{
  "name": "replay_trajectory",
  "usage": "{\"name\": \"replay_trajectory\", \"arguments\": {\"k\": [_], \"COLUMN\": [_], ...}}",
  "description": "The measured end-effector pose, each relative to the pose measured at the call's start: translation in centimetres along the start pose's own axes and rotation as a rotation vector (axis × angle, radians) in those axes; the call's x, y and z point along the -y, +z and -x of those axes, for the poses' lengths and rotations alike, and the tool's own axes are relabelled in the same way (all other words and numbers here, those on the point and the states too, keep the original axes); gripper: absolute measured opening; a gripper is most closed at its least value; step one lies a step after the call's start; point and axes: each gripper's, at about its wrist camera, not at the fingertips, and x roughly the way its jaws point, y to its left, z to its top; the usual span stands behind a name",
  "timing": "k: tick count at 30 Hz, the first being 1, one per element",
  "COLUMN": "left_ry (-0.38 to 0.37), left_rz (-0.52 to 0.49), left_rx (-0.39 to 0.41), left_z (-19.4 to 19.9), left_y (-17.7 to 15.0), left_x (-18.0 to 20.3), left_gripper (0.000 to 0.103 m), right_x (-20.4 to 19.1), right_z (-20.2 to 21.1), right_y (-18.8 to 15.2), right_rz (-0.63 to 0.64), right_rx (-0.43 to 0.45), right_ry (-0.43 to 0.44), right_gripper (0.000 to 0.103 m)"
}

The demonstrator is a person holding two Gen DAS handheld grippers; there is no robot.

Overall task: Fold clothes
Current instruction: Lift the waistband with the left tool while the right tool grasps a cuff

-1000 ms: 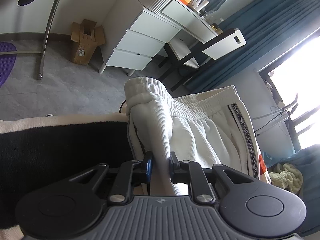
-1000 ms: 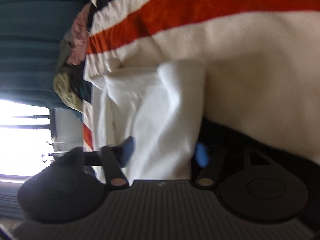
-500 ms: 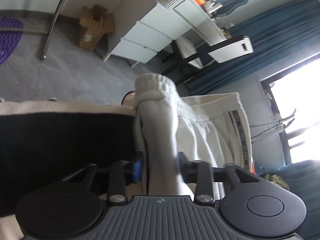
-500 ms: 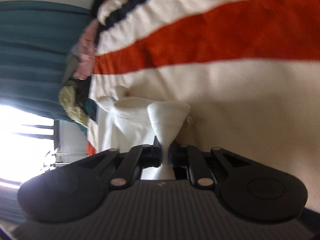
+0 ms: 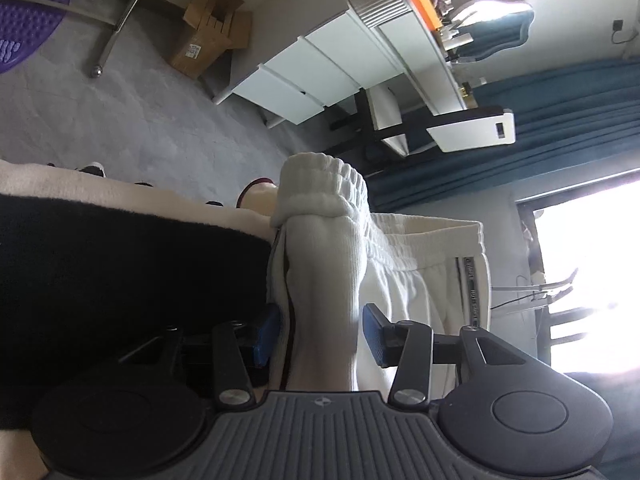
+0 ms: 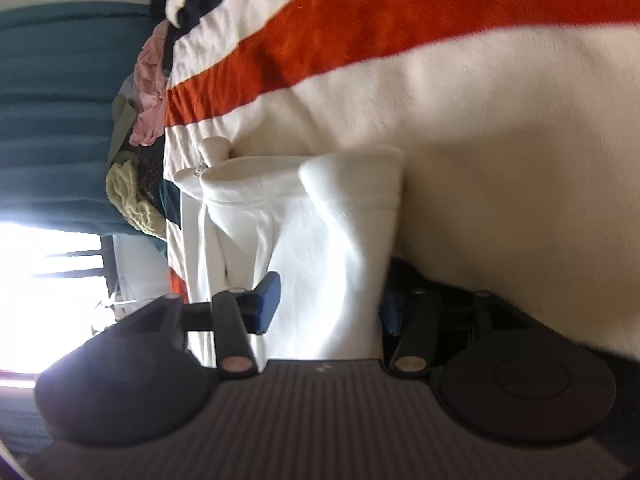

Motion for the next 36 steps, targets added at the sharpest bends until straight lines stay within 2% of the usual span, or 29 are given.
{"name": "replay_trajectory", "arguments": {"k": [1,2,4,6,12,18,21,25,29,33,36], "left_ry": [0.002,0.002,0.004,-0.001,-0.073,-0.157,-0.171,-0.194,-0.214,-0.210,-0.180], "left_rz": [0.007,0.013,-0.001,0.007,-0.048,-0.124,-0.161,-0.215,-0.303,-0.382,-0.464], "left_rx": [0.001,0.009,0.015,0.020,0.035,0.049,0.045,0.039,0.040,0.046,0.050], "left_z": [-0.2,-0.3,-0.5,-0.4,1.5,3.8,3.4,1.5,-2.0,-7.8,-13.6], "left_y": [0.1,0.1,0.2,0.4,1.3,2.2,2.6,2.7,1.6,-0.3,-2.4], "left_x": [-0.1,-0.2,-0.1,-0.6,0.1,1.4,3.4,7.9,14.3,20.9,25.1], "left_gripper": [0.047,0.045,0.034,0.014,0.010,0.009,0.009,0.009,0.010,0.010,0.010], "right_x": [-0.2,-0.3,-0.5,-1.0,-2.1,-3.7,-5.2,-8.7,-14.6,-20.9,-24.7], "right_z": [-0.1,-0.1,0.2,0.7,3.8,6.8,6.9,5.2,1.9,-3.7,-9.6], "right_y": [0.2,0.3,0.4,0.3,-0.4,-1.2,-1.2,-0.6,-0.4,-0.3,-0.2], "right_rz": [0.018,0.031,0.046,0.081,0.151,0.222,0.250,0.261,0.297,0.352,0.413], "right_rx": [0.026,0.042,0.051,0.071,0.127,0.196,0.215,0.219,0.251,0.307,0.347], "right_ry": [-0.028,-0.046,-0.014,0.013,0.098,0.101,0.092,0.070,0.046,-0.021,-0.074], "right_gripper": [0.017,0.009,0.008,0.008,0.007,0.007,0.007,0.007,0.007,0.007,0.007]}}
